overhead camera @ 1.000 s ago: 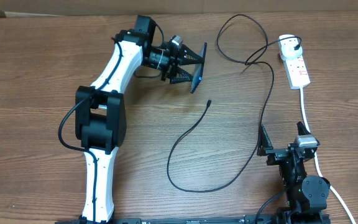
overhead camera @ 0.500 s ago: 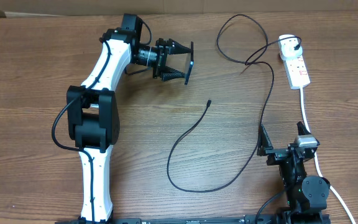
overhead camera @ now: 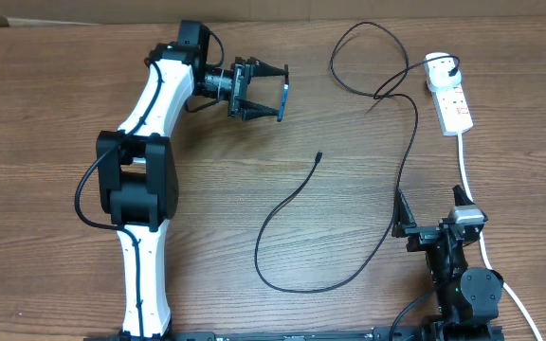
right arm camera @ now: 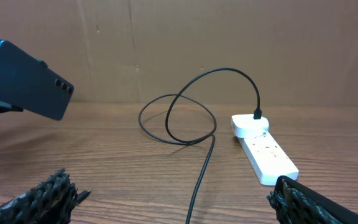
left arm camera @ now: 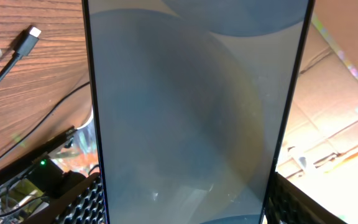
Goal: Plug charger to phone and switch on socket
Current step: 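Lift the phone with the left gripper and turn it upright, then move the right gripper toward the phone held by the left gripper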
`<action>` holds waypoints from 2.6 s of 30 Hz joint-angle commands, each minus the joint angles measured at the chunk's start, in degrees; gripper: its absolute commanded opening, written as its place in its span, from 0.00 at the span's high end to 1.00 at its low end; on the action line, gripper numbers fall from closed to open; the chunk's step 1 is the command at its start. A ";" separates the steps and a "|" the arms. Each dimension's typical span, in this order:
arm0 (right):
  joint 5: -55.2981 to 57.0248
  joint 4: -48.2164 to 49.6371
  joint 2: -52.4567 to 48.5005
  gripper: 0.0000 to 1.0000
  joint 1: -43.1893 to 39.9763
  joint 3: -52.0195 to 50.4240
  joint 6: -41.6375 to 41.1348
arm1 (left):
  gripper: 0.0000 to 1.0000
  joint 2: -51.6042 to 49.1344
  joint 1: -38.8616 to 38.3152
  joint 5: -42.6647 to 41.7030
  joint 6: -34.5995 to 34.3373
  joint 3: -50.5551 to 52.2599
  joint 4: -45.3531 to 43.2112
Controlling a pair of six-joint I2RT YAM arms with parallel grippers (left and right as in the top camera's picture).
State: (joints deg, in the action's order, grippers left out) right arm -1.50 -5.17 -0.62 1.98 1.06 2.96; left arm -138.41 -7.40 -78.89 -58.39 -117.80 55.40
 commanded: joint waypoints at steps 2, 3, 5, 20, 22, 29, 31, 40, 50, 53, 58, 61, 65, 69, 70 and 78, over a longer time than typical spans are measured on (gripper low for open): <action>-0.04 0.35 0.46 0.00 0.22 -0.59 -0.09 | 0.39 3.21 1.20 -5.29 1.27 -0.87 -0.17; -0.07 0.33 0.46 0.00 0.22 -0.59 -0.09 | 0.39 3.21 1.36 -5.95 1.75 -0.87 -0.17; -0.04 0.33 0.46 0.00 0.22 -0.59 -0.09 | 0.39 3.21 1.49 -7.52 2.27 -0.87 -0.17; -39.63 6.78 0.46 0.00 0.22 -0.59 -0.13 | 0.39 3.21 3.37 -8.39 3.54 -0.87 -0.20; -48.68 11.45 0.46 0.00 0.22 -0.59 -0.11 | 0.39 3.21 3.37 -8.39 3.54 -0.87 -0.20; -43.63 23.02 0.46 0.00 0.22 -0.57 -15.61 | 0.39 3.21 3.37 -8.37 3.56 -0.87 -0.20; -43.54 24.30 0.46 0.00 0.22 -0.31 -18.69 | 0.39 3.21 3.37 -8.37 3.54 -0.87 -0.20; -43.58 12.28 -3.87 0.00 0.22 9.90 -19.43 | 0.39 3.21 3.34 -7.93 3.56 -0.87 -0.22; -55.30 3.98 -27.30 0.00 0.24 32.35 -16.33 | 0.38 3.21 3.26 -7.96 3.58 -0.87 -0.20; -68.43 10.78 -32.41 0.00 0.22 34.69 -18.10 | 0.39 3.21 3.26 -7.96 3.58 -0.87 -0.20; -68.94 30.03 -39.04 0.00 0.55 34.71 -33.88 | 0.38 3.21 3.19 -7.61 3.54 -0.87 -0.20; -67.17 36.79 -43.06 0.00 0.57 35.50 -44.92 | 0.39 3.21 3.19 -7.54 3.54 -0.87 -0.20; -70.10 38.27 -49.31 0.00 0.59 40.46 -48.59 | 0.38 3.21 3.19 -7.19 3.52 -0.87 -0.20; -71.08 37.66 -54.73 0.00 0.59 46.03 -48.06 | 0.39 3.21 3.19 -6.19 3.52 -0.87 -0.15; -71.04 37.66 -55.89 0.00 0.59 47.10 -47.71 | 0.39 3.21 3.19 -5.99 3.52 -0.87 -0.17; -56.76 32.02 -62.20 0.00 0.59 49.92 -46.47 | 0.39 3.21 3.19 -4.26 3.52 -0.87 -0.22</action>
State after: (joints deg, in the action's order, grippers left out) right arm -68.12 29.04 -61.23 2.35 49.63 -43.68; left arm -138.41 -4.03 -81.97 -56.58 -117.80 55.27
